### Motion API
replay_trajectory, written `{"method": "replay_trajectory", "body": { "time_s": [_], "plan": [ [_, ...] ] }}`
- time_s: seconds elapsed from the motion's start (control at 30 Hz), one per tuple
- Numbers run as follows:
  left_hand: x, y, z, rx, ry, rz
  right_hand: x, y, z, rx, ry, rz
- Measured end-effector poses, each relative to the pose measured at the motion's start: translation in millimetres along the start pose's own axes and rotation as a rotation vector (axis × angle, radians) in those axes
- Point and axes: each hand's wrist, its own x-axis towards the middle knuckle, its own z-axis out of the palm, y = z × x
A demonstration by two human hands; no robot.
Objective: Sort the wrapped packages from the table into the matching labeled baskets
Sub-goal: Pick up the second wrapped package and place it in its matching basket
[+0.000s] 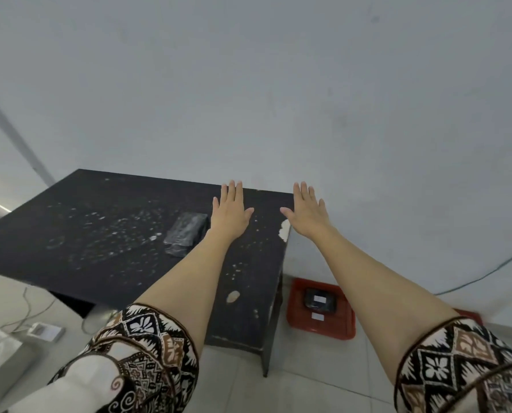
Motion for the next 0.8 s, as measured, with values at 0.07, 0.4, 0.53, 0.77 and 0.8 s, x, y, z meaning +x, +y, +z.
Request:
{"method": "replay_trajectory", "body": {
  "time_s": [0.07, 0.4, 0.53, 0.77, 0.8],
  "plan": [
    [-15, -33, -9, 0.0, -0.004, -0.018, -8, -31, 13, 0.016, 0.006, -0.004],
    [-36, -168, -18, -0.059, -0.032, -0.054, -10, -151, 83, 0.057, -0.048, -0.028],
    [-14, -207, -12, -0.1, -0.053, -0.059, 16, -182, 106, 0.054, -0.085, -0.021],
    [46, -247, 5, -0.121, -0.121, -0.03, 79, -218, 142, 0.071, -0.103, 0.032],
    [54, -251, 8, -0.134, -0.141, -0.025, 87, -222, 147, 0.072, -0.115, 0.041]
  ]
}}
